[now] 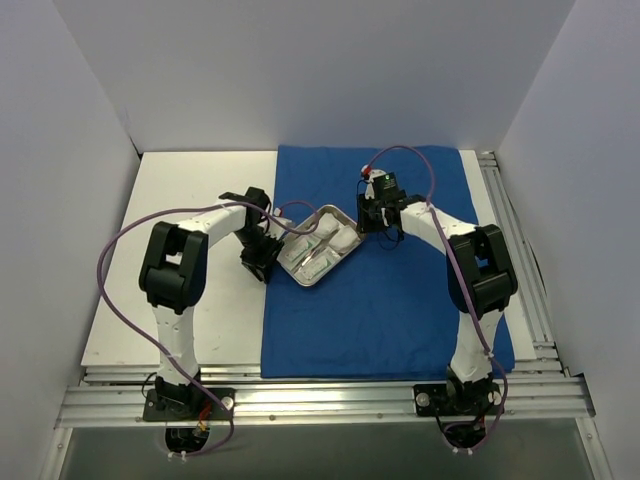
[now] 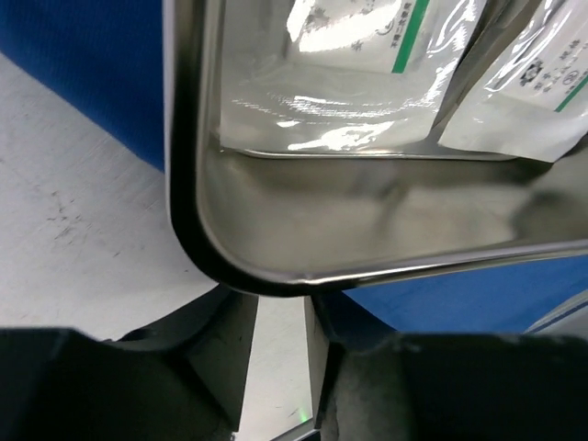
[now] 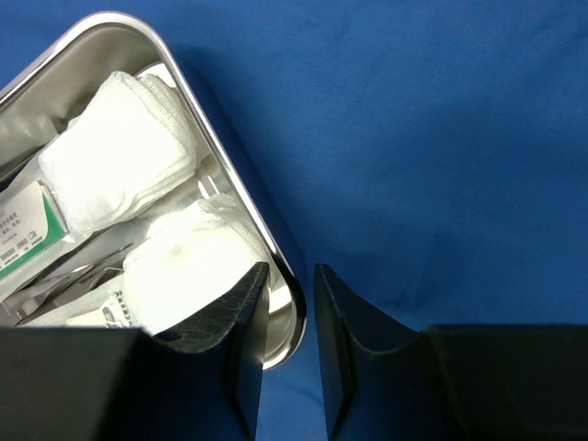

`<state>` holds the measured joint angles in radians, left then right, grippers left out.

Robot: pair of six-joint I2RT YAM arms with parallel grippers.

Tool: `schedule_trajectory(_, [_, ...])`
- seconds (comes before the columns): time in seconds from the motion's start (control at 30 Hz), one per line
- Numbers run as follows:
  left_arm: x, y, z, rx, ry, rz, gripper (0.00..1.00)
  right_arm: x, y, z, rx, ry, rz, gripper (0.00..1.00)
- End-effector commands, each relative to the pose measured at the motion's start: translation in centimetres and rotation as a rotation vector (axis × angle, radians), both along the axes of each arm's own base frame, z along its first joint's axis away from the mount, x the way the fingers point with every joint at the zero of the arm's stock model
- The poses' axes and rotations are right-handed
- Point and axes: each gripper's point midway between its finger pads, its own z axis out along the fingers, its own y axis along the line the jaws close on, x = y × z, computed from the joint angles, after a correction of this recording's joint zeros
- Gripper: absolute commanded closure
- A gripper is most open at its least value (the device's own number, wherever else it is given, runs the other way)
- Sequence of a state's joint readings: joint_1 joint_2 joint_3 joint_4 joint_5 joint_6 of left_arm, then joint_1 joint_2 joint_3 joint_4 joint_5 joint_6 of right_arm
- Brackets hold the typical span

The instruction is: Prepare the surgical pack

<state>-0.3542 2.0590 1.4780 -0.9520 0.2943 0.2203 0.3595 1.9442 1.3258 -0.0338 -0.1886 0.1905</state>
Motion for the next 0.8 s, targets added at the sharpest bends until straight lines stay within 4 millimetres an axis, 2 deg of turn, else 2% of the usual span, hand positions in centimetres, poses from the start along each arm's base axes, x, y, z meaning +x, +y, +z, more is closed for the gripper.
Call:
schedule_trajectory(0.0, [-0.4,-1.2,-2.9,-0.025,0.056,-0.009,0.64,0.5,-0.3,0.4,0.017,-0.005,0.025,0.8])
schedule_trajectory(0.13, [-0.8,-1.6,-3.2,-0.048,0.076,-0.012,0.72,0.2,-1.7,0.4,0.069,0.003,0.006,0.89])
schedule_trajectory(0.2, [-0.7,-1.7,-3.5,-0.052,0.085,-0.015,0.78,0.7,-2.2,0.6,0.098,-0.013,-0.005,0.93])
schedule_trajectory(0.23, [-0.6,-1.7,-3.7,-0.046,0.086,-0.015,0.83,0.4,-1.9,0.5,0.131,-0.006,0.006,0.94])
schedule_trajectory(0.27, [-0.6,-1.6,-3.9,-0.045,0.09,-0.013,0.95,0.3,-1.7,0.4,0.148,-0.003,0.008,0.95])
schedule_trajectory(0.3, [-0.6,-1.6,-4.2,-0.041,0.097,-0.012,0.97,0.2,-1.6,0.4,0.16,-0.001,0.009,0.96])
schedule_trajectory(0.4, [-0.6,-1.7,-3.9,-0.054,0.091,-0.005,0.98,0.1,-1.7,0.2,0.164,-0.005,0.002,0.98])
schedule_trajectory(0.5, [0.7,-1.2,-3.5,-0.033,0.023,0.006,0.98,0.3,-2.5,0.6,0.135,-0.017,-0.011,1.0])
schedule_trajectory(0.67, [5.0,2.1,-2.1,-0.034,-0.087,0.15,0.98,0.2,-4.6,1.5,0.065,-0.027,-0.038,1.0])
schedule_trajectory(0.77, [7.1,4.1,-0.9,-0.021,-0.127,0.201,0.98,-0.9,-6.1,1.4,0.022,0.009,-0.058,1.0])
